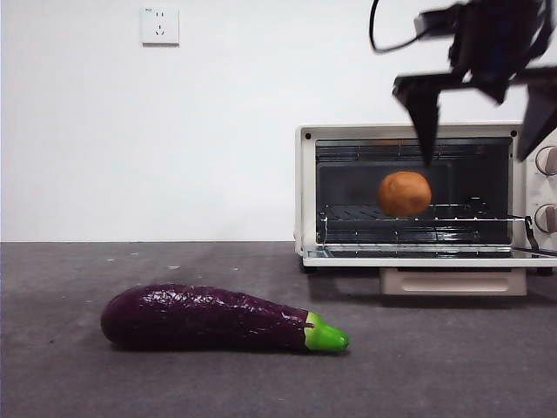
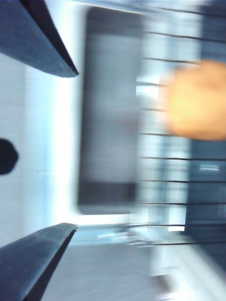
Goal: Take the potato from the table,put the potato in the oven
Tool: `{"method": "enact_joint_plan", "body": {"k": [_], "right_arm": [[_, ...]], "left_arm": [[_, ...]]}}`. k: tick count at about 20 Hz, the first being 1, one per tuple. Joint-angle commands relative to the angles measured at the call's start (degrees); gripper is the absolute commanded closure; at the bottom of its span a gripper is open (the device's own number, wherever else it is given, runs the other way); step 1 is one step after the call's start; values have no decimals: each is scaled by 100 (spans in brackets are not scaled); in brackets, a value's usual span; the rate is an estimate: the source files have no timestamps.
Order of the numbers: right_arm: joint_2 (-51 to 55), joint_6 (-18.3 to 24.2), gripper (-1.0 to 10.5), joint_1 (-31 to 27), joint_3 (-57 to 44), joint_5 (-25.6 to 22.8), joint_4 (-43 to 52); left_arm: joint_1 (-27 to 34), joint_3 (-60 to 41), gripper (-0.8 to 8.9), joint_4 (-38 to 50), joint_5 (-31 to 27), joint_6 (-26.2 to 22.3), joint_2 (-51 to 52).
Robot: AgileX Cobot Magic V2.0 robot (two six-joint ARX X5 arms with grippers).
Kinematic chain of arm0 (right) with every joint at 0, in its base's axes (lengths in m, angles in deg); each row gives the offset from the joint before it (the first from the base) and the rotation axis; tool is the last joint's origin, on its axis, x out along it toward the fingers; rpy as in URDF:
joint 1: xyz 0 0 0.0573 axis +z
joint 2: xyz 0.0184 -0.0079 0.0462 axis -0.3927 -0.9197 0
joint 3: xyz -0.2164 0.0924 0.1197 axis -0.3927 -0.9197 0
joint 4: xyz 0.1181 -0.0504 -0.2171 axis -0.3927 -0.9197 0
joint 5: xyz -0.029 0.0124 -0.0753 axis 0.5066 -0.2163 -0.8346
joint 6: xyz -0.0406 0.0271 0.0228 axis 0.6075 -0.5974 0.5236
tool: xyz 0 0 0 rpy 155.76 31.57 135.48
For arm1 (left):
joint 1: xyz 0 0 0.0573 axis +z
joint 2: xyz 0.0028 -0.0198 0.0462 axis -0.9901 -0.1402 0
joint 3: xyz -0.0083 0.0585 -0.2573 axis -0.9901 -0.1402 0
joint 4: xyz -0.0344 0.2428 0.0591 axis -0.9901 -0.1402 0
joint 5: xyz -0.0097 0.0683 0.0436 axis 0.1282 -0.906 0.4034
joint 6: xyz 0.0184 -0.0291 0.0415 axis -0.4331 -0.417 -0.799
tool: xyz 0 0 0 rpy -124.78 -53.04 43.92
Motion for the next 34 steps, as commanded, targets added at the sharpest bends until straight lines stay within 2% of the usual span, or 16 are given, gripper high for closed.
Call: {"method": "enact_joint_plan", "body": {"k": [1, 6, 8, 11, 13, 15, 17, 19, 23, 29, 34], "right_arm": [[656, 184, 350, 356, -9, -136, -433], [2199, 160, 371, 946, -9, -341, -1200], [2774, 146, 521, 1034, -9, -339, -1694], [3560, 70, 818, 1084, -9, -323, -2494], [4022, 59, 854, 1084, -9, -323, -2795], [4430, -4, 855, 1086, -9, -321, -2955], [4826, -81, 867, 1086, -9, -304, -3005], [5189, -256, 929, 1086, -9, -278, -3005], [5504, -306, 929, 1086, -9, -278, -3005], [5501, -461, 928, 1086, -9, -280, -3005], [5501, -459, 928, 1086, -9, -299, -3005]], "left_arm": [[20, -24, 820, 640, 323, -160, -376], [264, -22, 820, 1600, 1325, -120, -1554], [431, -22, 819, 1849, 1967, 188, -2090], [846, -20, 819, 2159, 3185, 573, -2872], [1099, -20, 819, 2446, 3759, 785, -3344], [1388, -20, 819, 2745, 4079, 1053, -3803], [1613, -20, 819, 2944, 4271, 1357, -4247], [1805, -20, 819, 3136, 4308, 1663, -4725], [1976, -13, 819, 3779, 4640, 2347, -5488], [1912, 122, 819, 3987, 4854, 2614, -6201], [1646, 184, 819, 4124, 4916, 2715, -6271]]}}
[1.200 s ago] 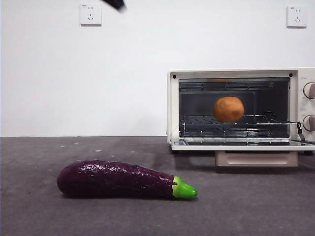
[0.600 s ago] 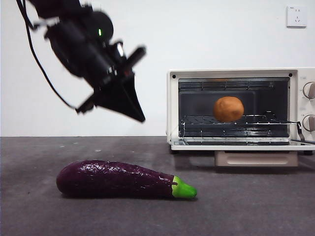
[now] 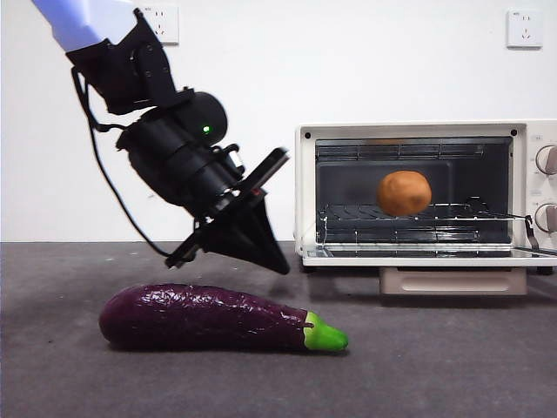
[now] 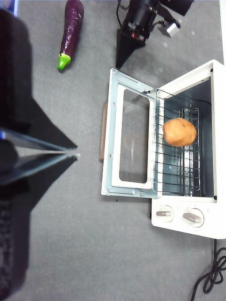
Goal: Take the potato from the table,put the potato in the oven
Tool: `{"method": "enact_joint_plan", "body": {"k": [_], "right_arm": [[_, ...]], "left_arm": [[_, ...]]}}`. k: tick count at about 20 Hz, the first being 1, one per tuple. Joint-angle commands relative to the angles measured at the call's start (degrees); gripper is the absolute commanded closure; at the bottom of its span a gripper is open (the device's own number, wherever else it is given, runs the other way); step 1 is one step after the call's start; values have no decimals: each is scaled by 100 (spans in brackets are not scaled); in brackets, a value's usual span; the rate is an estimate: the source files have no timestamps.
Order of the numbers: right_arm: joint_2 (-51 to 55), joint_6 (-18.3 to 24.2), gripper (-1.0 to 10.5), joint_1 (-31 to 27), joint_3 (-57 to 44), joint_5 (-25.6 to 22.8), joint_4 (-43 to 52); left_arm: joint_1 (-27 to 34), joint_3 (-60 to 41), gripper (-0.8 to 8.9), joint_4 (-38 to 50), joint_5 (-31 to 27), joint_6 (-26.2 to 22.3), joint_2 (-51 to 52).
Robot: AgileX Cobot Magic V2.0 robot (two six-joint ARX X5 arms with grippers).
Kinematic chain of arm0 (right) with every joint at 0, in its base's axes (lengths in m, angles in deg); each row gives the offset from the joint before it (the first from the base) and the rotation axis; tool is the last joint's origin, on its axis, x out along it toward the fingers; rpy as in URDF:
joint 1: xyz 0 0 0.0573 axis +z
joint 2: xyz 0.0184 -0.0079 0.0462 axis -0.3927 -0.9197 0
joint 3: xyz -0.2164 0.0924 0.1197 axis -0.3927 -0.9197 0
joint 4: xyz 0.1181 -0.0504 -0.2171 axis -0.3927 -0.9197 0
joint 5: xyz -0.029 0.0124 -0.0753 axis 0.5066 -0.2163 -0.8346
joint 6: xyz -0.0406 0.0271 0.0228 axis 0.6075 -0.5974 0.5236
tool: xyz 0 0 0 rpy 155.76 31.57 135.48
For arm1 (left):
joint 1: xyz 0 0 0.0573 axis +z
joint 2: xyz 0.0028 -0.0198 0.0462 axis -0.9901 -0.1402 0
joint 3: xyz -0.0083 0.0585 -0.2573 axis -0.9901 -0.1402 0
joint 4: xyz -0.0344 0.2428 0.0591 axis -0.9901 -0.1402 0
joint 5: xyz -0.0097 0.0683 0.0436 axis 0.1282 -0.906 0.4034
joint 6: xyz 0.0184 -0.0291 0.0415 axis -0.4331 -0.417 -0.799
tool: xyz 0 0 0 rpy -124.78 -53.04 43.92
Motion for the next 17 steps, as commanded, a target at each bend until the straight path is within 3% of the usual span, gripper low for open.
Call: {"method": "enact_joint_plan", "body": {"k": [1, 6, 10, 17], "right_arm": [[13, -68, 928, 11, -11, -11, -118], [13, -68, 928, 11, -11, -7, -118], [13, -68, 928, 11, -11, -9, -118], [13, -177, 928, 11, -11, 20, -118]], "left_arm": [[-120, 17, 819, 17, 37, 103, -74], [-214, 20, 819, 63, -94, 271, -192], [-216, 20, 819, 380, 407, 719, -256], [-157, 20, 819, 680, 852, 1047, -256]]}}
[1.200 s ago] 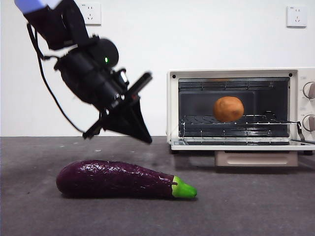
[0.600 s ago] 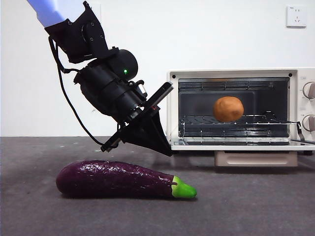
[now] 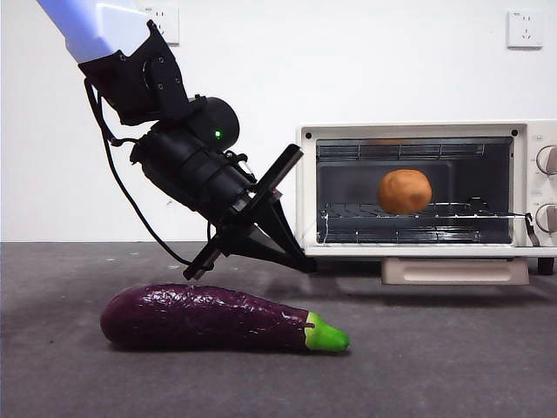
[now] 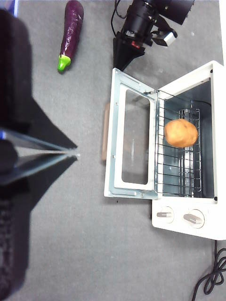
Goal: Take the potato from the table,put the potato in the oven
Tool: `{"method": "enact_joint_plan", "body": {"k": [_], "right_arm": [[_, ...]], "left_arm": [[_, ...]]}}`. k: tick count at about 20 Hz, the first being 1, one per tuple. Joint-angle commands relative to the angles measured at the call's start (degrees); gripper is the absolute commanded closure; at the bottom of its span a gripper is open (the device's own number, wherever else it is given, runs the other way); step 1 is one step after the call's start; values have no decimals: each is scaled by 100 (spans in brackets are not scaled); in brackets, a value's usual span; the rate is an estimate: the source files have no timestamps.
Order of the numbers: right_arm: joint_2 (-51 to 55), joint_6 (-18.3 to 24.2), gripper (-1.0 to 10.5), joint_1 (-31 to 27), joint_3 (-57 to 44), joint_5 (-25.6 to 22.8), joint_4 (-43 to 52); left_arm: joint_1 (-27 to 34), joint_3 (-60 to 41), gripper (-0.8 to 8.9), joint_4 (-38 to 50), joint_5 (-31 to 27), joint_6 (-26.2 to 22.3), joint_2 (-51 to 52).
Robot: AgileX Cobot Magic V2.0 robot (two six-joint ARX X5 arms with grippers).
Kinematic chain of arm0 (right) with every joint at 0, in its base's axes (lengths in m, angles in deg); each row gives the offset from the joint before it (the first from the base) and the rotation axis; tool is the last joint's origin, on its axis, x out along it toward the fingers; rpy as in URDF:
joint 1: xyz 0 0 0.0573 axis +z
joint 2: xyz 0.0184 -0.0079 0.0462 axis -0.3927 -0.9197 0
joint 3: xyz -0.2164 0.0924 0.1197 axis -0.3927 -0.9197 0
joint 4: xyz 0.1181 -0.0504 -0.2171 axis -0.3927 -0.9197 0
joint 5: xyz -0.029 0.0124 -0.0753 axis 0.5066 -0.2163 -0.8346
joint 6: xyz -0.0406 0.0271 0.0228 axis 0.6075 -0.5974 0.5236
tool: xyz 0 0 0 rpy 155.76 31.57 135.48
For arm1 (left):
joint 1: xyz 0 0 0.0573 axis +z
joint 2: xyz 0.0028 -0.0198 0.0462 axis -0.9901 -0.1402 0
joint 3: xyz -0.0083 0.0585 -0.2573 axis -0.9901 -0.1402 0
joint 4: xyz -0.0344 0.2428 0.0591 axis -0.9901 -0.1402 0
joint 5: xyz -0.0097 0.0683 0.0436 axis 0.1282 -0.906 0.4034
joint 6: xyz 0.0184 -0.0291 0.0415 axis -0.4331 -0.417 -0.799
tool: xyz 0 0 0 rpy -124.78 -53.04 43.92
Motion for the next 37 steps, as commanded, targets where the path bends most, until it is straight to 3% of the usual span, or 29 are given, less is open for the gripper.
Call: {"method": "enact_joint_plan", "body": {"k": [1, 9, 16, 21, 31, 37], "right_arm": [[13, -168, 928, 11, -11, 11, -118], [13, -166, 928, 11, -11, 107, -118], [13, -170, 927, 11, -11, 105, -118], [13, -168, 927, 11, -11, 50, -118], [13, -168, 927, 11, -11, -7, -118], [13, -168, 927, 11, -11, -7, -118]], "left_arm": [[-13, 0, 819, 249, 205, 111, -70], [201, 0, 819, 754, 831, 415, -70], [367, 48, 819, 2234, 1344, 1652, -70], [376, 361, 819, 2608, 1215, 2122, -70], [378, 1220, 819, 2553, 588, 2437, -70], [376, 1224, 819, 2457, 1016, 2483, 22]]}}
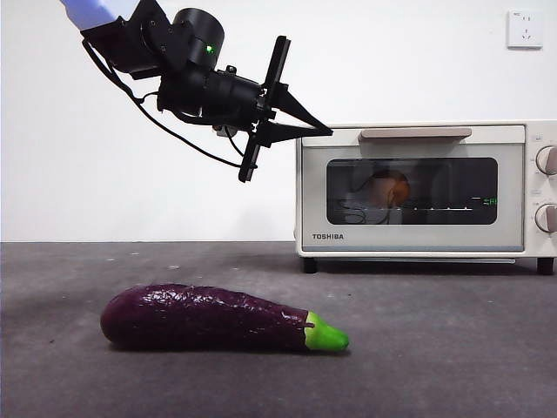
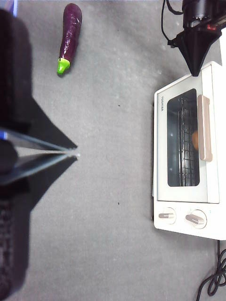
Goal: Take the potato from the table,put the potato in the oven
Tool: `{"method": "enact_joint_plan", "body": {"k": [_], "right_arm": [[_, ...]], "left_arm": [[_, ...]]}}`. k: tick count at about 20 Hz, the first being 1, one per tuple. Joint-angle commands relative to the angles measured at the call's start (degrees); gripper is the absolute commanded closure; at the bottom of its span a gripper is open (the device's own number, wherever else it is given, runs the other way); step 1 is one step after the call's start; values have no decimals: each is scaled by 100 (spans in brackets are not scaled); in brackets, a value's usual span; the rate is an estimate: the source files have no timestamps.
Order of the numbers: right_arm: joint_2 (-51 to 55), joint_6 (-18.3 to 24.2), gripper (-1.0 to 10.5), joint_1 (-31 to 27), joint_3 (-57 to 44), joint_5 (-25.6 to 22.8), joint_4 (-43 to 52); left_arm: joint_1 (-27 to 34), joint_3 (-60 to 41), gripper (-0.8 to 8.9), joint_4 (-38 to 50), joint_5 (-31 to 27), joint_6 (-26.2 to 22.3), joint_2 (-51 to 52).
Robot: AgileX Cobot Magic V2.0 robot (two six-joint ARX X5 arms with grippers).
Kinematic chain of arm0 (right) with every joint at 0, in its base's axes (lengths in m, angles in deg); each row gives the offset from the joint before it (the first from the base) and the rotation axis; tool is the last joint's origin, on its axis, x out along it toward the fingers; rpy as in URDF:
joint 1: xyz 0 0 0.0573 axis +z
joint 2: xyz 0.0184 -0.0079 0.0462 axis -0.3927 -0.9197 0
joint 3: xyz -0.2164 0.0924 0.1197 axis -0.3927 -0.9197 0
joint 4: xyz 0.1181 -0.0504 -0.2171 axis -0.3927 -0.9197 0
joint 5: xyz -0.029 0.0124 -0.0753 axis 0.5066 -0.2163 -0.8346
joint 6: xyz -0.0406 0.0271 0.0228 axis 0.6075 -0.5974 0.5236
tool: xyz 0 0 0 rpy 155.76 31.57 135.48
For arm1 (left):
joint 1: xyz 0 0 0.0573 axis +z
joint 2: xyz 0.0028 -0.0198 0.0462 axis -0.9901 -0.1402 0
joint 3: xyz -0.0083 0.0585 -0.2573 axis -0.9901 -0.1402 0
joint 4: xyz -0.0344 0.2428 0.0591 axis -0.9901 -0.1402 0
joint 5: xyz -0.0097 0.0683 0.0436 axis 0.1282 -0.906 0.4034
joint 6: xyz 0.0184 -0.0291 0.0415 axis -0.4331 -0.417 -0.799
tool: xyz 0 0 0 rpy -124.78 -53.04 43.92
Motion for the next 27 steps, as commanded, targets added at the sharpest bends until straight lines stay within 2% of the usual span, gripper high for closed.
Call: {"method": "enact_joint_plan", "body": {"k": [1, 4, 7, 11, 14, 16, 20, 25, 26, 27], "right_arm": [[13, -63, 927, 11, -11, -31, -120], [13, -63, 914, 11, -11, -205, -120], [0, -66, 914, 11, -11, -461, -120], [0, -61, 914, 11, -11, -457, -120], [0, -61, 914, 11, -11, -459, -120], [0, -61, 914, 11, -11, -457, -120], [0, -61, 914, 11, -11, -459, -120], [0, -61, 914, 11, -11, -457, -120], [0, -61, 914, 11, -11, -459, -120], [0, -61, 914, 11, -11, -459, -120]], "left_arm": [[0, 9, 819, 2, 337, 26, 83], [-7, 9, 819, -245, 800, -380, 468], [-44, 9, 819, -1169, 658, -1464, 1182], [-103, 9, 819, -3099, -382, -3292, 2509], [-103, 9, 818, -4085, -1224, -4190, 3541], [-96, 9, 818, -4378, -1574, -4367, 4166], [-90, 11, 818, -4367, -1598, -4369, 5119], [-92, 11, 818, -4374, -1593, -4371, 5633], [-92, 11, 818, -4382, -1593, -4424, 5639], [-87, 11, 818, -4391, -1652, -4798, 5639]]}}
